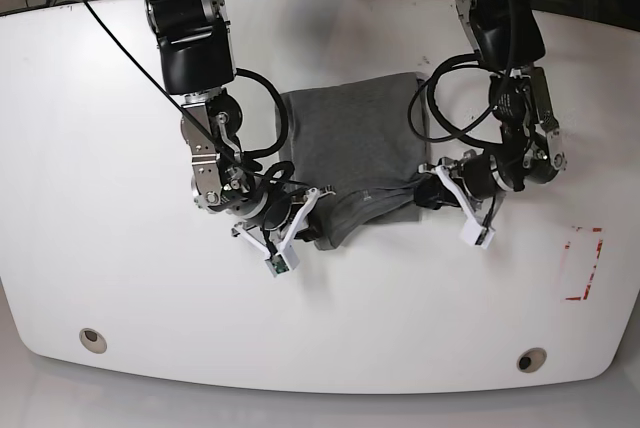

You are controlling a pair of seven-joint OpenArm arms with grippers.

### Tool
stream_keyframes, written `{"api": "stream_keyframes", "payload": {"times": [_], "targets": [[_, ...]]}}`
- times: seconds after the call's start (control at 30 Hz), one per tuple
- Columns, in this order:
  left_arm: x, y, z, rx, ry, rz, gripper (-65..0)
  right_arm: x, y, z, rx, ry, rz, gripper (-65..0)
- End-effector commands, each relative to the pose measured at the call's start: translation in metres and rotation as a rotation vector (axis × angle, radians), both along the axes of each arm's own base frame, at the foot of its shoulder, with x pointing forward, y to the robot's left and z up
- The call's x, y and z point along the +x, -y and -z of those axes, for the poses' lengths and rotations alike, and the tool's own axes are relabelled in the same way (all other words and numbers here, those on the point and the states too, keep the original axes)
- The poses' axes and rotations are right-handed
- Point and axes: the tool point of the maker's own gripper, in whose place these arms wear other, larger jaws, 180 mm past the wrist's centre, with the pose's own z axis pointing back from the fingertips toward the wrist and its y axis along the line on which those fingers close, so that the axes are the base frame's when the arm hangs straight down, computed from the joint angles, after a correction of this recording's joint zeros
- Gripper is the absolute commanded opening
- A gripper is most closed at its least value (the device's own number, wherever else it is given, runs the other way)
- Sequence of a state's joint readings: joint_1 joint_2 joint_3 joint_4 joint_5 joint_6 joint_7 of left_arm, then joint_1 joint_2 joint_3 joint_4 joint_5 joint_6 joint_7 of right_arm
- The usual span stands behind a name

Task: Fold the T-shirt properly
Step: 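Hold the bundle corners with both grippers and tuck the edges flat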

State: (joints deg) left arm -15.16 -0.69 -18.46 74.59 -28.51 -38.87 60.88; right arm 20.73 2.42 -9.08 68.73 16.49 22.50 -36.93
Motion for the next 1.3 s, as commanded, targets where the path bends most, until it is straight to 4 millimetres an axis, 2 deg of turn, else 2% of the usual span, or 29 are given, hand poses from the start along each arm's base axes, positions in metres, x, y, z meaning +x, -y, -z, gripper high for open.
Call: {"api": "stream_keyframes", "payload": {"times": [0.0, 0.23, 0.53, 0.63, 0.87, 1.27], "targets": [[0.015, 0.0, -0.026, -0.004, 0.08, 0.004, -62.6, 0.015, -0.006, -0.035, 0.029, 0.094, -0.011, -65.0], [0.022, -0.002, -0.043, 0.023, 0.116, 0.011, -62.5, 0.012, -0.006, -0.057, 0.009, 0.14, -0.028, -65.0], [0.025, -0.005, -0.044, 0.031, 0.115, 0.008, -61.7, 0.012, -0.006, -0.072, -0.003, 0.171, -0.036, -65.0], [0.022, -0.003, -0.034, 0.016, 0.083, 0.011, -57.1, 0.012, -0.006, -0.073, -0.003, 0.174, -0.036, -65.0], [0.015, 0.0, -0.011, -0.014, 0.003, 0.013, -41.7, 0.011, -0.006, -0.07, -0.004, 0.166, -0.036, -65.0], [0.008, -0.006, 0.0, -0.006, -0.025, 0.005, -40.4, 0.01, -0.007, -0.071, 0.001, 0.168, -0.04, -65.0]]}}
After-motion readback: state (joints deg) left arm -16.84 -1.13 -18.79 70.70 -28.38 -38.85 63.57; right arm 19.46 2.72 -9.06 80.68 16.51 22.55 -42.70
